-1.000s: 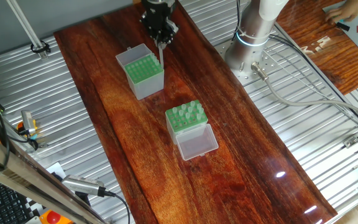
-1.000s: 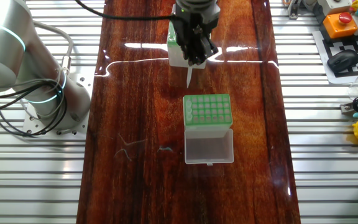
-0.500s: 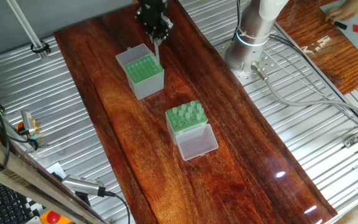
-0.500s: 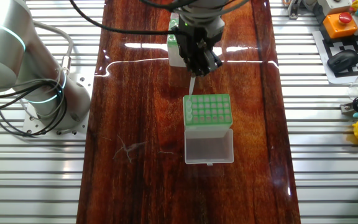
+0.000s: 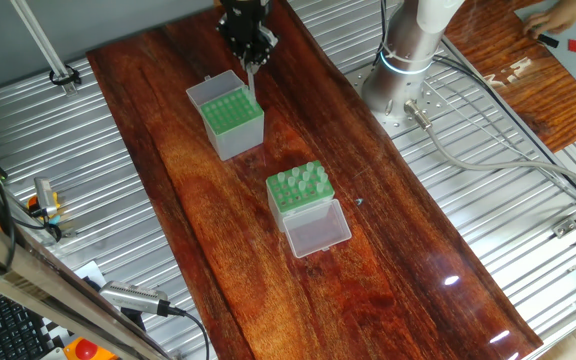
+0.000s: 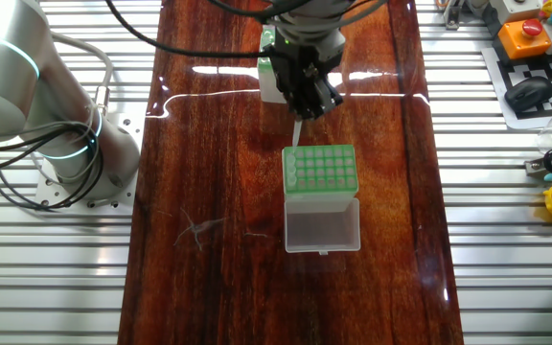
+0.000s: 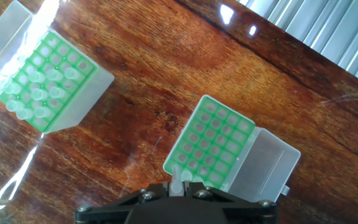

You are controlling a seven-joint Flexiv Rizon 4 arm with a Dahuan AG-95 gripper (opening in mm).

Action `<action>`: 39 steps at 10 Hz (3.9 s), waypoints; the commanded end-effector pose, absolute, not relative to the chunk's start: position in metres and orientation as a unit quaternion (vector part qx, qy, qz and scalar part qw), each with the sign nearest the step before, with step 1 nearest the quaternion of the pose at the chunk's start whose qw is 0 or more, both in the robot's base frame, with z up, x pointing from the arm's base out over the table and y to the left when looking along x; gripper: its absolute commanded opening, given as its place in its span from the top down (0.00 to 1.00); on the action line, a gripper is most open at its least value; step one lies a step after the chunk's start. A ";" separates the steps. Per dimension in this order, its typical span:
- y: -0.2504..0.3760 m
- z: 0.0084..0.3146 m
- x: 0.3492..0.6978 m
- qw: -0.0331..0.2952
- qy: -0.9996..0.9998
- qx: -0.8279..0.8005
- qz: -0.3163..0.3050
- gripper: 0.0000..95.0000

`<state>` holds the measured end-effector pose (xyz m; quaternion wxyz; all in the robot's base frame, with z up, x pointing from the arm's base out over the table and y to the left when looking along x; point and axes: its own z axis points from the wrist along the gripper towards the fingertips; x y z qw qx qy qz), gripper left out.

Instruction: Transfer all large pipette tips from one holder to another

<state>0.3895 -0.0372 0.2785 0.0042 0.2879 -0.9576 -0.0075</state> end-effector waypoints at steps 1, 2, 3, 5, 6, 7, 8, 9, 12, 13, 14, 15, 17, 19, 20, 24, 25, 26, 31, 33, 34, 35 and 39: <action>-0.037 0.280 0.388 0.004 -0.957 0.290 -0.008 1.00; -0.037 0.280 0.388 0.004 -0.957 0.290 -0.007 1.00; -0.037 0.279 0.386 0.004 -0.957 0.290 -0.007 1.00; -0.039 0.276 0.386 0.005 -0.956 0.293 -0.005 1.00; -0.040 0.273 0.387 0.004 -0.956 0.295 -0.005 1.00; -0.041 0.268 0.388 0.003 -0.955 0.298 -0.005 1.00; -0.042 0.265 0.389 0.003 -0.954 0.299 -0.005 1.00; -0.044 0.259 0.391 0.001 -0.953 0.302 -0.006 1.00; -0.045 0.244 0.395 0.001 -0.952 0.305 -0.006 1.00; -0.042 0.227 0.396 0.000 -0.951 0.308 -0.005 1.00; -0.041 0.224 0.397 -0.001 -0.949 0.315 -0.007 0.40; -0.041 0.224 0.397 -0.002 -0.947 0.321 -0.008 0.40; -0.040 0.223 0.398 -0.003 -0.946 0.325 -0.010 0.40; -0.035 0.225 0.399 -0.008 -0.949 0.316 -0.016 0.40; -0.031 0.228 0.399 -0.009 -0.952 0.307 -0.017 0.40; -0.023 0.231 0.401 -0.006 -0.972 0.235 -0.017 0.60; -0.023 0.231 0.401 -0.004 -0.980 0.200 -0.019 0.60; -0.023 0.231 0.401 -0.004 -0.982 0.188 -0.019 0.60; -0.014 0.231 0.400 -0.005 -0.981 0.190 -0.035 1.00; 0.034 0.221 0.407 -0.001 -0.987 0.160 -0.032 1.00; 0.057 0.213 0.408 0.001 -0.989 0.146 -0.025 1.00; 0.071 0.209 0.408 0.001 -0.990 0.141 -0.019 1.00; 0.071 0.209 0.408 0.011 -0.990 0.142 -0.022 1.00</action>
